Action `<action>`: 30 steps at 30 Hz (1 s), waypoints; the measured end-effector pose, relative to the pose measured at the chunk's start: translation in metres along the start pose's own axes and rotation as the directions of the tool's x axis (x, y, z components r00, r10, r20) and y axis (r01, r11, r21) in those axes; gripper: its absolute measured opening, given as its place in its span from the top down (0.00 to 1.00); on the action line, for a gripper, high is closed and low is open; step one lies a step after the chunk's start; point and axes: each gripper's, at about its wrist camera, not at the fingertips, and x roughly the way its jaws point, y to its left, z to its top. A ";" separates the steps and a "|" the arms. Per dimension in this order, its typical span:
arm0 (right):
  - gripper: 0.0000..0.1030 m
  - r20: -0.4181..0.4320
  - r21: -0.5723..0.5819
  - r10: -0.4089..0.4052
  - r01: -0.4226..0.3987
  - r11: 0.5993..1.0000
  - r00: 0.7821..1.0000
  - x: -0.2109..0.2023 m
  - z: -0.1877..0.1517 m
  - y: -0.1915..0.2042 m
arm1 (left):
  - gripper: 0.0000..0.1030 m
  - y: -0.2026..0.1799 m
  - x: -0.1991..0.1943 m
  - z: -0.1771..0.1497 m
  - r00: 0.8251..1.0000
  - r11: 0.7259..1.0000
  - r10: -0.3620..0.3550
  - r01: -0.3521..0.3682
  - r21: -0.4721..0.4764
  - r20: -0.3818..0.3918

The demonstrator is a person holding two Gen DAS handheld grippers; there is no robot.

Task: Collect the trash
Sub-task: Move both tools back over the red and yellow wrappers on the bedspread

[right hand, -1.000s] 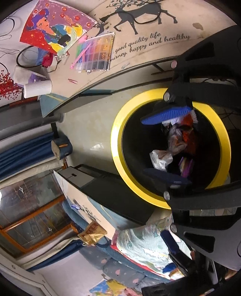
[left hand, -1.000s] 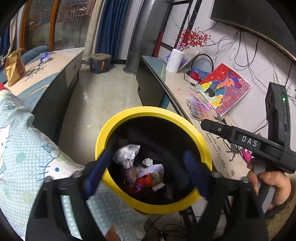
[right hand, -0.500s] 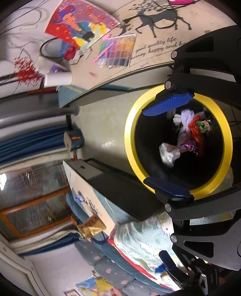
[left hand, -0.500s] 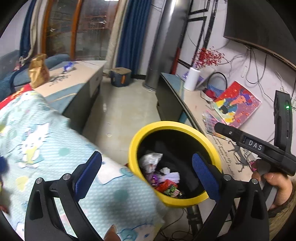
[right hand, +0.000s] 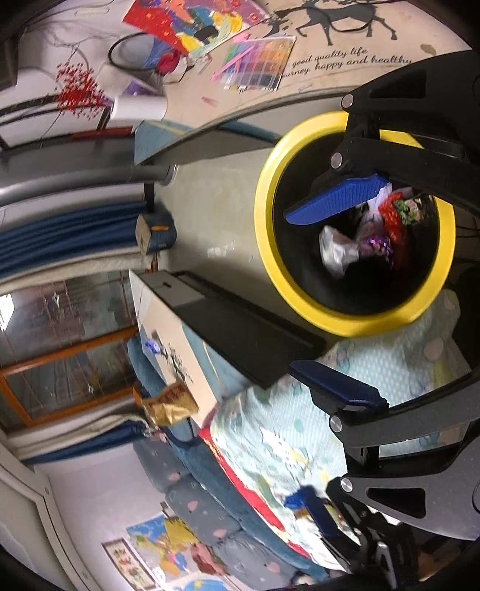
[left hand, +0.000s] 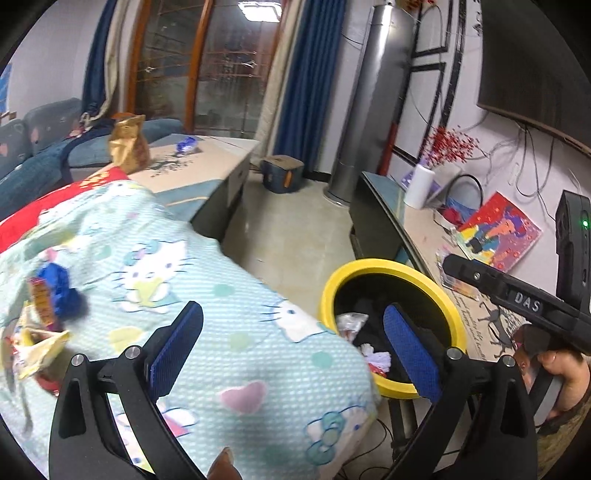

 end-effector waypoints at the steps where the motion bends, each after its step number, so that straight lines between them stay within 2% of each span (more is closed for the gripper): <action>1: 0.34 -0.002 -0.007 0.010 -0.010 1.000 1.000 0.000 -0.001 0.004 | 0.07 0.004 -0.003 0.000 1.000 1.000 0.008 -0.008 -0.006 0.004; 16: 0.34 -0.048 -0.126 0.131 -0.137 0.983 0.990 0.002 -0.016 0.075 | 0.07 0.063 -0.045 0.000 0.991 0.985 0.124 -0.116 -0.128 0.059; 30: 0.34 -0.095 -0.193 0.227 -0.241 0.951 0.969 0.010 -0.026 0.132 | 0.07 0.127 -0.078 -0.007 0.966 0.944 0.249 -0.225 -0.240 0.074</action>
